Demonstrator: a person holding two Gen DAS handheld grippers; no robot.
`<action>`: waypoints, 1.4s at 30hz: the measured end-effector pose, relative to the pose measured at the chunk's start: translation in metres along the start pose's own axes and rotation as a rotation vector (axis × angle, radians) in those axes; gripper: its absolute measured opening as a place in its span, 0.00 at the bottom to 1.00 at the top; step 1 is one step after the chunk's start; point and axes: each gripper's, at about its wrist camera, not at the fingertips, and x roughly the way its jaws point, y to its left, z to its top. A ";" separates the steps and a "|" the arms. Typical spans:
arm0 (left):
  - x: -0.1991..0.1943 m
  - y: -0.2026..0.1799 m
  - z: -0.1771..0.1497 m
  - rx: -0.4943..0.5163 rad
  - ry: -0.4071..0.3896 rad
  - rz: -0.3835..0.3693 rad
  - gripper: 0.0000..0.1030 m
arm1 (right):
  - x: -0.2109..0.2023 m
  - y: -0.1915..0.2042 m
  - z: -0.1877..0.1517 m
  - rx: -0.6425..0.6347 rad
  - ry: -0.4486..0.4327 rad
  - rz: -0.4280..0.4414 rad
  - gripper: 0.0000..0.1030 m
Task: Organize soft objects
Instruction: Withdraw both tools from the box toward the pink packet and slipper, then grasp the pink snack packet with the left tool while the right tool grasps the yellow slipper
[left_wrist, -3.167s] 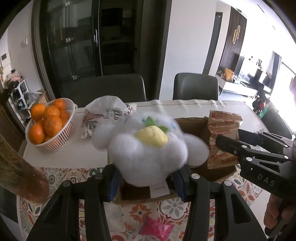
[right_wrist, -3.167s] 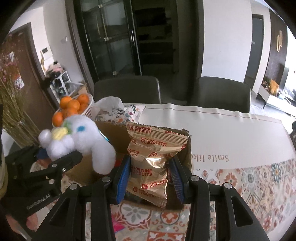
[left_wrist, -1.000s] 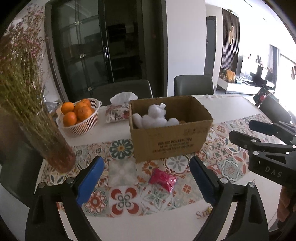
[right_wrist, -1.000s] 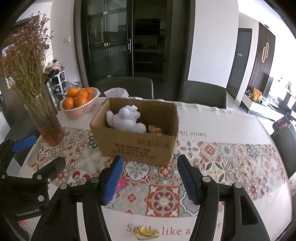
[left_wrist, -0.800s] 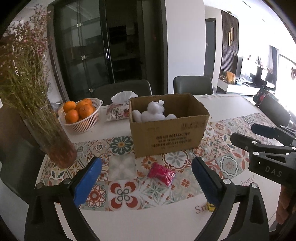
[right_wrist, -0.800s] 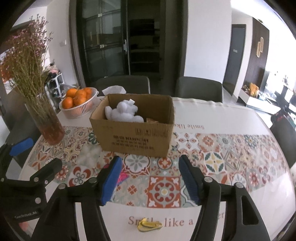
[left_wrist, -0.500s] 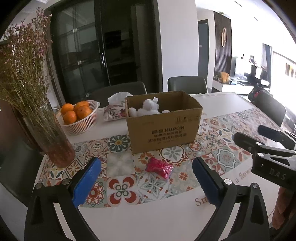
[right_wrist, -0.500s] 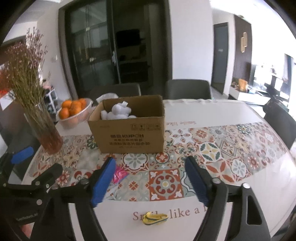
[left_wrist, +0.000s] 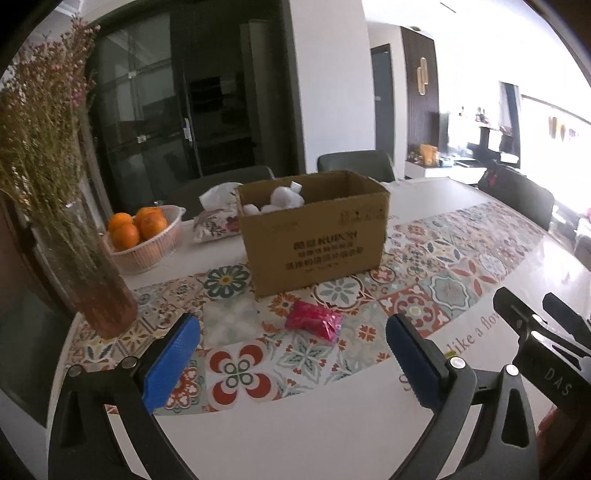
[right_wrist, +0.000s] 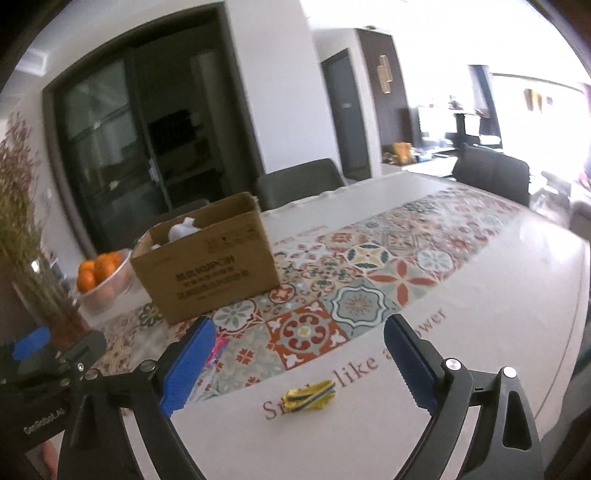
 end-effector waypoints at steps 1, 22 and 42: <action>0.004 -0.001 -0.004 0.010 0.006 -0.008 1.00 | 0.000 -0.002 -0.005 0.017 -0.002 -0.018 0.91; 0.096 0.011 -0.036 -0.028 0.082 -0.132 1.00 | 0.059 0.016 -0.069 0.006 0.181 -0.179 0.91; 0.182 0.003 -0.030 0.033 0.214 -0.209 1.00 | 0.123 0.020 -0.084 0.095 0.376 -0.230 0.91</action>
